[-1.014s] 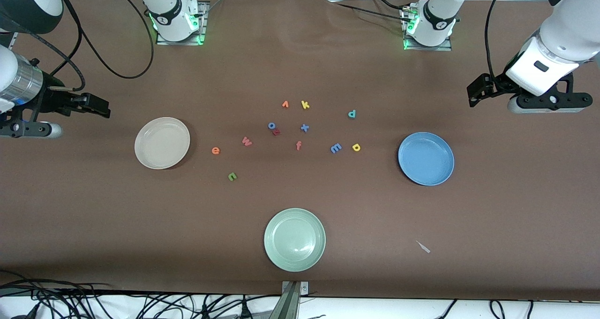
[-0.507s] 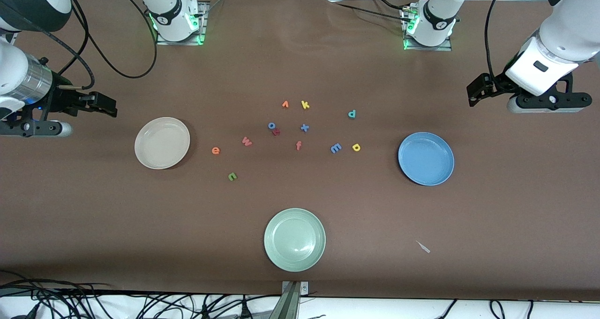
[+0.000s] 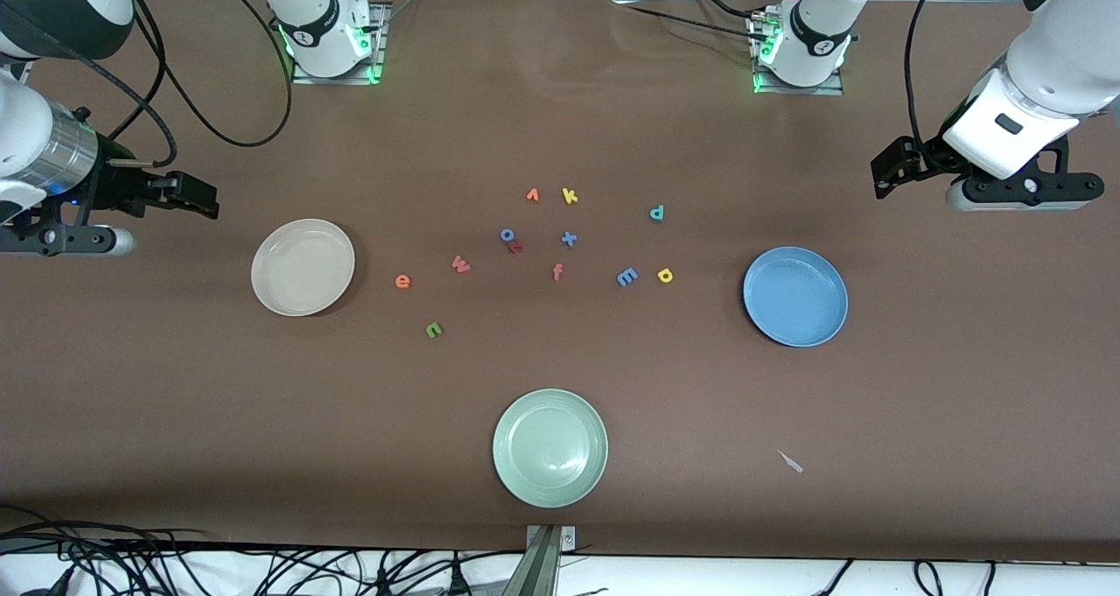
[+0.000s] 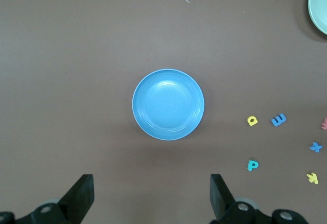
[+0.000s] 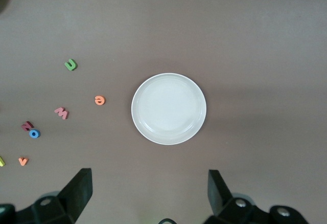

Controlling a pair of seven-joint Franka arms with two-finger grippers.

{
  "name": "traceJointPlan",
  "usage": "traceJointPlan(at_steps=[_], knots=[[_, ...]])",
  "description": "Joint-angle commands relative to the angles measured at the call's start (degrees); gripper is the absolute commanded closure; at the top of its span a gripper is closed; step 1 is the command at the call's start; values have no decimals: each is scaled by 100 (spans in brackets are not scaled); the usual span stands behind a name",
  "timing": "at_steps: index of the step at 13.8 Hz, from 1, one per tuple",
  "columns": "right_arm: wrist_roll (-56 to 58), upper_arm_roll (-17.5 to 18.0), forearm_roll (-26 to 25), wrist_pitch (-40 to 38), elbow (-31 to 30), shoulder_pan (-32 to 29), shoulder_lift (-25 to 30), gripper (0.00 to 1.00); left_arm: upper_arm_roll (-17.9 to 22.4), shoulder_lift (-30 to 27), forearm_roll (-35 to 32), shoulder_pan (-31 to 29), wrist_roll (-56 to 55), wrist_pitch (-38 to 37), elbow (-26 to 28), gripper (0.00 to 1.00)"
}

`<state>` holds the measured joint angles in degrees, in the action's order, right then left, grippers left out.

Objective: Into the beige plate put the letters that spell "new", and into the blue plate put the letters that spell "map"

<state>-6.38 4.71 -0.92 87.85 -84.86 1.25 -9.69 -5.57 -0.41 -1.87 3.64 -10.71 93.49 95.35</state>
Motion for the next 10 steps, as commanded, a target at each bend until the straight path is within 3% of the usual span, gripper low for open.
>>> traceJointPlan(at_steps=[1,10], knots=[[-38,3,-31,4,-13,-2,72,0,3,23,152,-4,131,-129,-149,0],[-38,-14,-40,4,14,122,72,0,3,23,152,-4,139,-129,-149,0]])
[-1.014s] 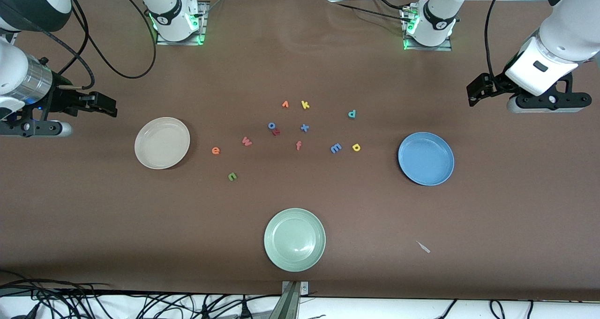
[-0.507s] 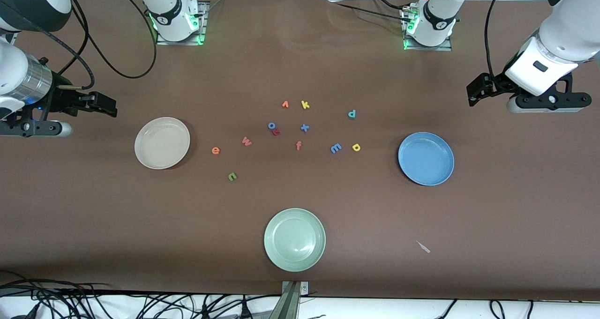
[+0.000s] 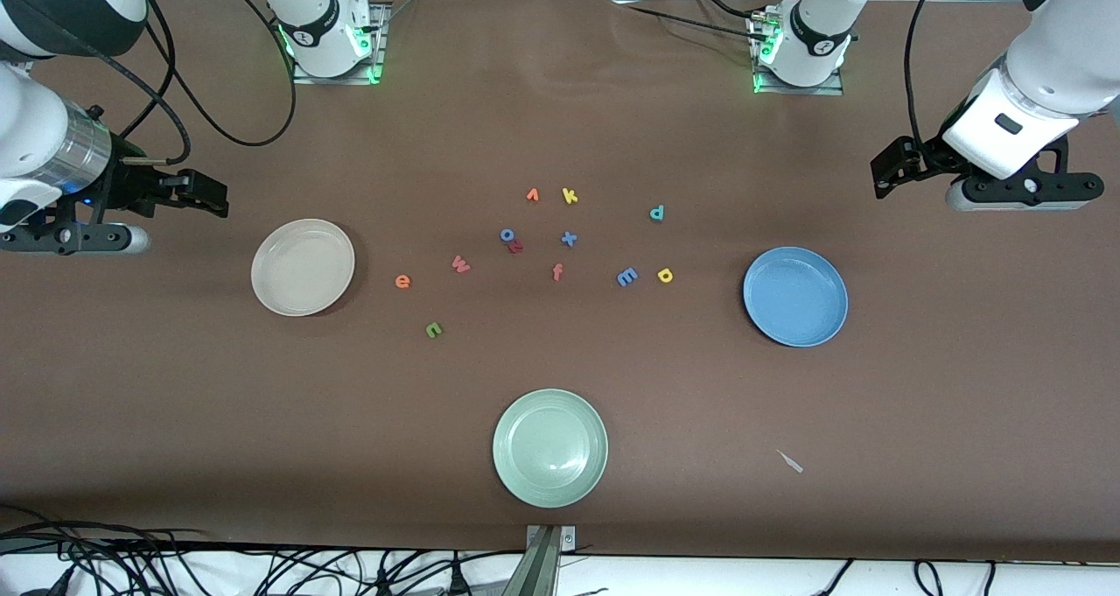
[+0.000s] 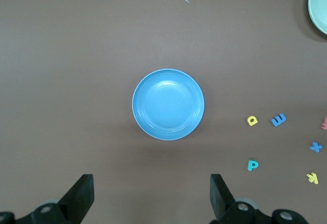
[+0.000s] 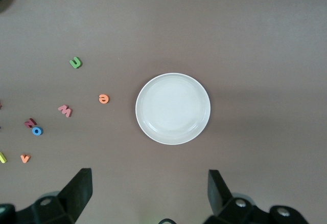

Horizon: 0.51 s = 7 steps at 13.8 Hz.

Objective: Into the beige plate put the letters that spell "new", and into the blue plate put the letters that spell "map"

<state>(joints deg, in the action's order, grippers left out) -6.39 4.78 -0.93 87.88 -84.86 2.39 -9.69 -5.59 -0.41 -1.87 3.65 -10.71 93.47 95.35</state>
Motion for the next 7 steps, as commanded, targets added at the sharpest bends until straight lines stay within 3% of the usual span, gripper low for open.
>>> traceJointPlan(at_steps=[1,7], knots=[[-38,-20,-30,2,14,7,72,0,5,23,152,-4,139,-128,-149,0],[-29,-56,-4,-7,14,7,72,0,5,23,152,-4,139,-136,-149,0]])
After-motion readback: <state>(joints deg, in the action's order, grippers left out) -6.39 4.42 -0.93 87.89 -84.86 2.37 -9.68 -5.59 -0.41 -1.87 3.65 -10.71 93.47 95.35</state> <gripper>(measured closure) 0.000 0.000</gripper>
